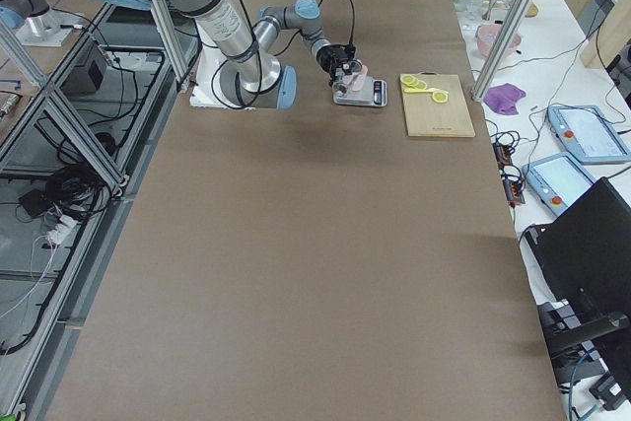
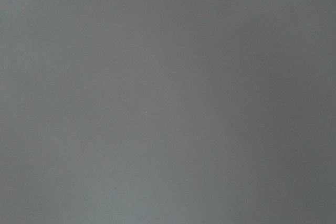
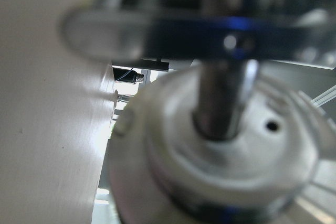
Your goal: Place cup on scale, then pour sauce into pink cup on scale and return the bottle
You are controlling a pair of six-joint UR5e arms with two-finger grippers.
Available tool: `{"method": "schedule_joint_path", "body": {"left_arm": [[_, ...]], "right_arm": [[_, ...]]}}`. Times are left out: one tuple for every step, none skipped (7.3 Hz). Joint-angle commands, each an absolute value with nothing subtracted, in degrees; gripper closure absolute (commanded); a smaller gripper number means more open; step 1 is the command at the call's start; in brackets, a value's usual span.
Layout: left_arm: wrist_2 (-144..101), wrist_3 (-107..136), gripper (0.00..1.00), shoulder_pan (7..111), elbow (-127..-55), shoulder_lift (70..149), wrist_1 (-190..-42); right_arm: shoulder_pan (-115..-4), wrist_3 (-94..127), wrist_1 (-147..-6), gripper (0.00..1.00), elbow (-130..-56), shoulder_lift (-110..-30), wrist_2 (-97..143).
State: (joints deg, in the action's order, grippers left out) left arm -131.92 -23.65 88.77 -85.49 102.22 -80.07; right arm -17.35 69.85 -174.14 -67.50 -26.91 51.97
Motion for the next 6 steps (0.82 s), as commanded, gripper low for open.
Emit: {"method": "schedule_joint_path", "body": {"left_arm": [[-131.9, -23.6, 0.02, 88.8, -85.6, 102.2, -80.1], [-131.9, -23.6, 0.02, 88.8, -85.5, 102.2, -80.1], [-131.9, -23.6, 0.02, 88.8, -85.5, 102.2, -80.1], [-131.9, -23.6, 0.02, 88.8, -85.5, 102.2, -80.1], [-131.9, -23.6, 0.02, 88.8, -85.5, 102.2, -80.1], [-131.9, -23.6, 0.02, 88.8, -85.5, 102.2, -80.1]], "right_arm": [[-17.3, 70.7, -175.7, 1.00, -66.8, -26.5, 52.3], [-17.2, 70.7, -175.7, 1.00, -66.4, -26.5, 52.5], [-17.2, 70.8, -175.9, 1.00, -66.1, -26.4, 52.7], [-17.2, 70.8, -177.0, 1.00, -66.0, -26.4, 52.8], [-17.1, 71.4, -177.4, 1.00, -65.9, -26.2, 52.8], [-17.1, 71.5, -178.7, 1.00, -65.4, -25.3, 53.4]]}}
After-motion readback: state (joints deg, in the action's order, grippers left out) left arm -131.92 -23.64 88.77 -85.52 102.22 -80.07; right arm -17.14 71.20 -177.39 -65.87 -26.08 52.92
